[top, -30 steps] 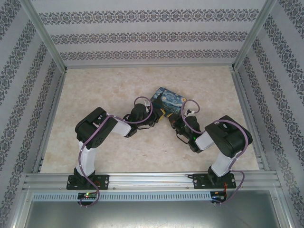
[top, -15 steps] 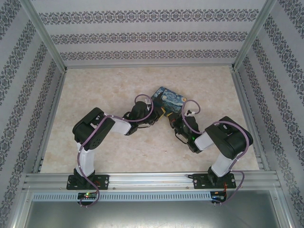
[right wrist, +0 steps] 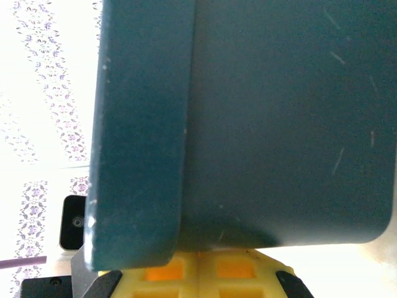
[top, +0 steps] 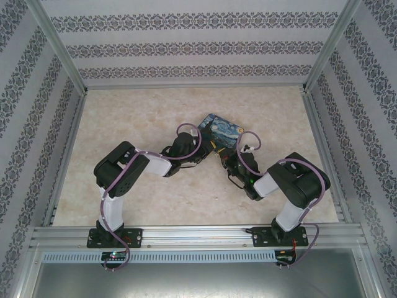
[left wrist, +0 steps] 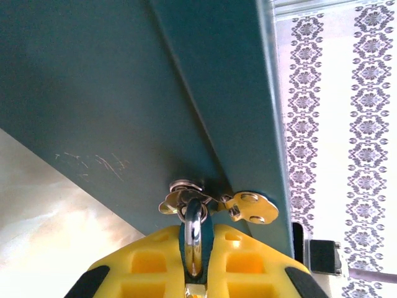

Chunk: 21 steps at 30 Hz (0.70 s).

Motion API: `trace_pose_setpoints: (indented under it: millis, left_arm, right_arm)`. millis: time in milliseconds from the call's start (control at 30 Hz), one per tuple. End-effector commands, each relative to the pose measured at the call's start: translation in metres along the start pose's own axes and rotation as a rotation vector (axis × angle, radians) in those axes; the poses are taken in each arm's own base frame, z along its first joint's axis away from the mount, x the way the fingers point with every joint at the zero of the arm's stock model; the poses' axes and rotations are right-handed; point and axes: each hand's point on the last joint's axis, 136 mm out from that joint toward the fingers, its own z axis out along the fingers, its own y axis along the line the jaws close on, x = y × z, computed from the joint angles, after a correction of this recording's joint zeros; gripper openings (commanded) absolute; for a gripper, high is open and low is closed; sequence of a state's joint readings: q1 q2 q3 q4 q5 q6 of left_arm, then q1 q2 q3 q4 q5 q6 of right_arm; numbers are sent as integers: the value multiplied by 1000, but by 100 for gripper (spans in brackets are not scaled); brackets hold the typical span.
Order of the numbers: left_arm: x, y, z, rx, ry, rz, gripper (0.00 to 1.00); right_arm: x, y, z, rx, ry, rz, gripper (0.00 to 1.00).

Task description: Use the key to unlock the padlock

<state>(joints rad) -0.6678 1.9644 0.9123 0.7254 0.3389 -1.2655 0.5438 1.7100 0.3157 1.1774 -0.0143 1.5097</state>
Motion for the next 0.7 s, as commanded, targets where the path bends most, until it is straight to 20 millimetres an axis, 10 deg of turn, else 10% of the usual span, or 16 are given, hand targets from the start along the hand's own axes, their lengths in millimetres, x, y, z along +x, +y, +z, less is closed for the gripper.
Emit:
trace_pose_setpoints:
  millis: [0,667]
  left_arm:
    - [59,13,1,-91,181,118,0]
    - [65,21,2,-76,194,105,0]
  right_arm:
    - [15,87,-6,-299,46,-26,0]
    - [13,91,-10,-314,58,-60,0]
